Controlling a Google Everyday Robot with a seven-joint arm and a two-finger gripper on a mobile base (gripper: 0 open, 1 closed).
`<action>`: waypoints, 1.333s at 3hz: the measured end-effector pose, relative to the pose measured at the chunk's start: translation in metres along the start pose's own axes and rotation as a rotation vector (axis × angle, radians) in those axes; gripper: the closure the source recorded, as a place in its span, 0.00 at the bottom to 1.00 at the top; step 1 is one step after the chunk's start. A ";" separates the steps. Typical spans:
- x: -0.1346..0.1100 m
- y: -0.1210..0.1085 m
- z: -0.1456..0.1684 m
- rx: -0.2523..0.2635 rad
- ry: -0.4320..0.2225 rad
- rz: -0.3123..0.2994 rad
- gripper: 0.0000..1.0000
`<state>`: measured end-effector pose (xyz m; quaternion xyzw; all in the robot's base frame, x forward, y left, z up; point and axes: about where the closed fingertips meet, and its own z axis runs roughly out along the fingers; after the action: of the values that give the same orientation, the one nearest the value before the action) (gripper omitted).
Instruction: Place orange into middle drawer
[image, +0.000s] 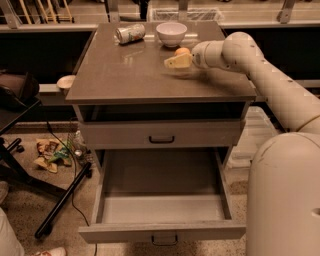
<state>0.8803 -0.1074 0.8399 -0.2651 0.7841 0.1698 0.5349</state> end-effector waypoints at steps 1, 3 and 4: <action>0.001 0.001 0.010 0.006 -0.016 0.014 0.19; -0.002 0.008 0.001 -0.010 -0.052 0.021 0.65; -0.013 0.021 -0.042 -0.020 -0.071 -0.001 0.88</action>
Offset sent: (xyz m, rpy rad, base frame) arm 0.0140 0.0090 -0.0046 0.0484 -0.0321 -0.0189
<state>0.8400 -0.1103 0.8672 -0.2646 0.7626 0.1865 0.5601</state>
